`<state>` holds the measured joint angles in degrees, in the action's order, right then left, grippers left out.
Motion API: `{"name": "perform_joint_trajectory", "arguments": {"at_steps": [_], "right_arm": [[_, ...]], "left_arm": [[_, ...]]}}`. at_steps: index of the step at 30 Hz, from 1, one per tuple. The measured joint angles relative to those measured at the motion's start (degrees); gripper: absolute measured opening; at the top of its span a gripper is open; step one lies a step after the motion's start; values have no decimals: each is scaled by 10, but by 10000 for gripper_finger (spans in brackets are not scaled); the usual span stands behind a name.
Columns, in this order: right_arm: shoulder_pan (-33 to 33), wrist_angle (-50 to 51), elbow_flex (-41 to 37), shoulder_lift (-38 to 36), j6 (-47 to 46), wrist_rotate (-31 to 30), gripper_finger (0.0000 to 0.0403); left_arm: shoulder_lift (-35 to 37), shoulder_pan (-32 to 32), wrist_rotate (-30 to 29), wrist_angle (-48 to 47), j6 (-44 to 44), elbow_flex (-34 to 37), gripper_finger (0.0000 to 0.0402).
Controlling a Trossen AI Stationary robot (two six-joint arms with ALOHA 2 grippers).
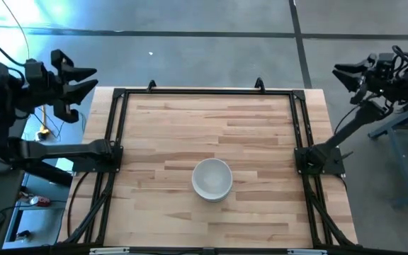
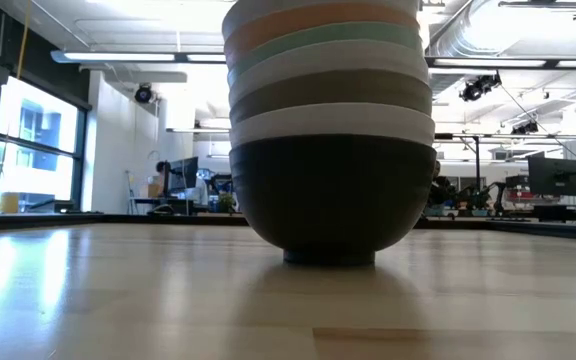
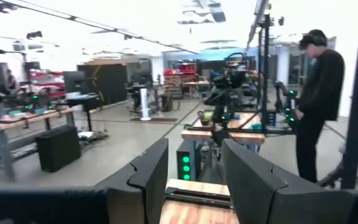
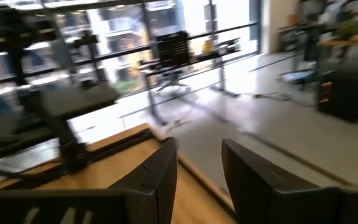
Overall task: Nest bowls inside each other
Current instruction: Return to Home Position
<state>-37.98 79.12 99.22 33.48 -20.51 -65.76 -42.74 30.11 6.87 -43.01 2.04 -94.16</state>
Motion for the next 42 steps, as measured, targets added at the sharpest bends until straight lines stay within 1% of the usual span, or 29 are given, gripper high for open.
{"name": "perform_joint_trajectory", "arguments": {"at_steps": [3, 8, 12, 17, 20, 21, 22, 25, 28, 30, 32, 36, 39, 42], "right_arm": [[43, -15, -15, -5, 23, -2, 119], [122, -13, -24, -5, 26, 5, 119], [187, -13, -23, -5, 23, 17, 119], [263, -18, -29, -6, 21, 68, 119], [307, -21, -35, -5, 20, 94, 119], [321, -22, -36, -5, 19, 120, 119], [332, -25, -37, -6, 21, 163, 119], [356, -41, -38, -6, 41, 323, 119], [374, -71, -38, -10, 57, 461, 119], [381, -89, -38, -16, 66, 521, 119], [388, -93, -38, -26, 70, 555, 119], [403, -97, -49, -51, 68, 590, 119], [409, -105, -87, -78, 68, 626, 119], [410, -119, -148, -112, 64, 634, 119]], "left_arm": [[30, 0, -31, 14, -4, 42, 140], [57, 0, -63, 51, -4, 98, 140], [68, 0, -72, 73, -4, 121, 140], [67, 0, -76, 76, -4, 135, 140], [68, 0, -76, 92, -11, 146, 140], [69, 0, -74, 96, -14, 150, 140], [70, 0, -68, 101, -14, 154, 140], [71, 0, -45, 106, -23, 163, 140], [71, 0, -23, 104, -26, 166, 140], [71, 0, -8, 105, -32, 166, 140], [71, 0, 13, 106, -42, 166, 140], [71, 0, 77, 106, -70, 166, 140], [70, -1, 125, 97, -86, 166, 139], [69, -2, 164, 102, -99, 186, 132]]}}
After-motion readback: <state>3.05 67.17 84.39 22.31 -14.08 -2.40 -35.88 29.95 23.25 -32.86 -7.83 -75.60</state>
